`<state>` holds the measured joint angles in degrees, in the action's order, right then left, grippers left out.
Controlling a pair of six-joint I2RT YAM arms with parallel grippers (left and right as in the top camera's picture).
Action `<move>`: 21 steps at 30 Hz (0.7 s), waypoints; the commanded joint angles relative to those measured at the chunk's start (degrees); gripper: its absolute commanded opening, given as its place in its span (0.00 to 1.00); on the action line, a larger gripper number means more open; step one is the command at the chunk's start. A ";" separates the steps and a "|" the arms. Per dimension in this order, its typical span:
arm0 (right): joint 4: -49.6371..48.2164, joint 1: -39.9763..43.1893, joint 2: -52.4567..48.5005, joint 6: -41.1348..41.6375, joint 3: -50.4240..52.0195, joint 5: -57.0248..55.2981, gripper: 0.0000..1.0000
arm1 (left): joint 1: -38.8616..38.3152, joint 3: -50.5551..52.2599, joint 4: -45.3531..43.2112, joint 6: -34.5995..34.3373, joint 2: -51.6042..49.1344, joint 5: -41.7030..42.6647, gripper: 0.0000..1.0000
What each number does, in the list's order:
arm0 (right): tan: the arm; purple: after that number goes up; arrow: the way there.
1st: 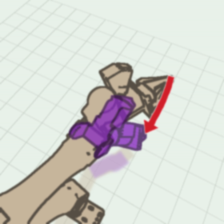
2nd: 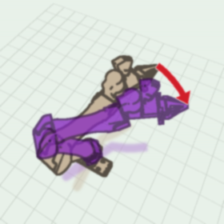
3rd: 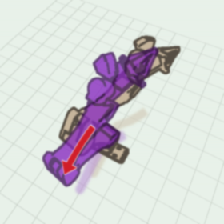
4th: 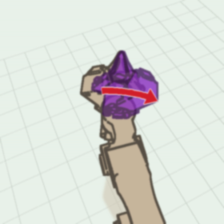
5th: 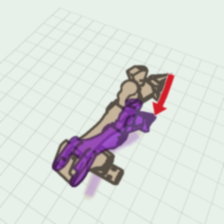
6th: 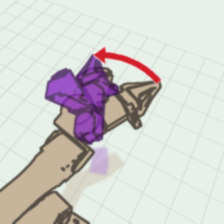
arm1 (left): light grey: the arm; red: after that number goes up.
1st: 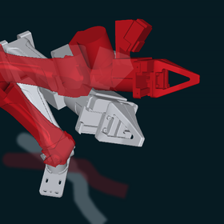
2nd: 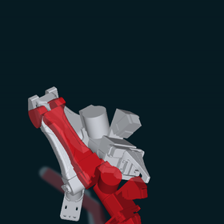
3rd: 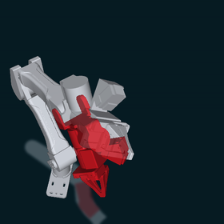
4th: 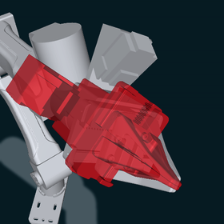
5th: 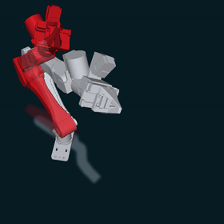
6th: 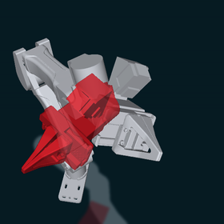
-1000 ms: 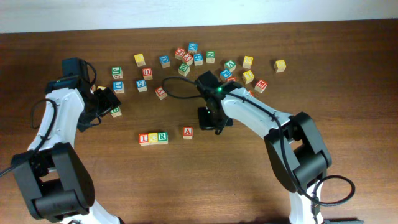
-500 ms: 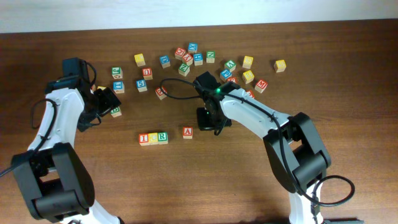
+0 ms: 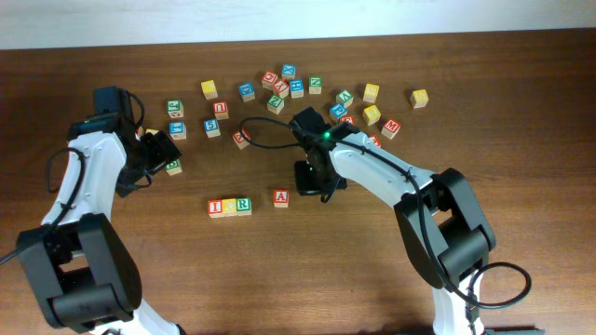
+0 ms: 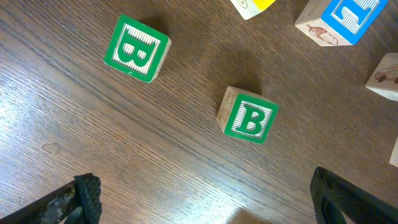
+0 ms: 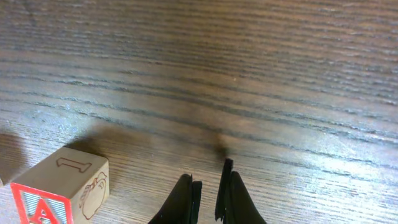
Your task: Spell out ICRA
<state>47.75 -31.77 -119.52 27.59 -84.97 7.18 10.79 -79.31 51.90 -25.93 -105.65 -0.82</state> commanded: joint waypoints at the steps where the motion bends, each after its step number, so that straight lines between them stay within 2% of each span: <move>1: 0.55 -0.15 0.13 -0.35 0.33 -0.07 0.05 | -0.13 -0.50 0.04 0.31 -0.20 0.00 0.99; 12: 1.77 -0.70 0.13 -0.17 0.33 2.80 0.04 | -0.13 -0.50 0.04 0.31 -0.20 0.00 0.99; 21: -0.48 -4.26 0.13 -0.15 0.33 2.64 0.04 | -0.13 -0.50 0.04 0.31 -0.20 0.00 0.99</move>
<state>48.58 -34.48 -119.52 27.62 -84.97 9.41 10.79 -79.31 51.90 -25.93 -105.65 -0.82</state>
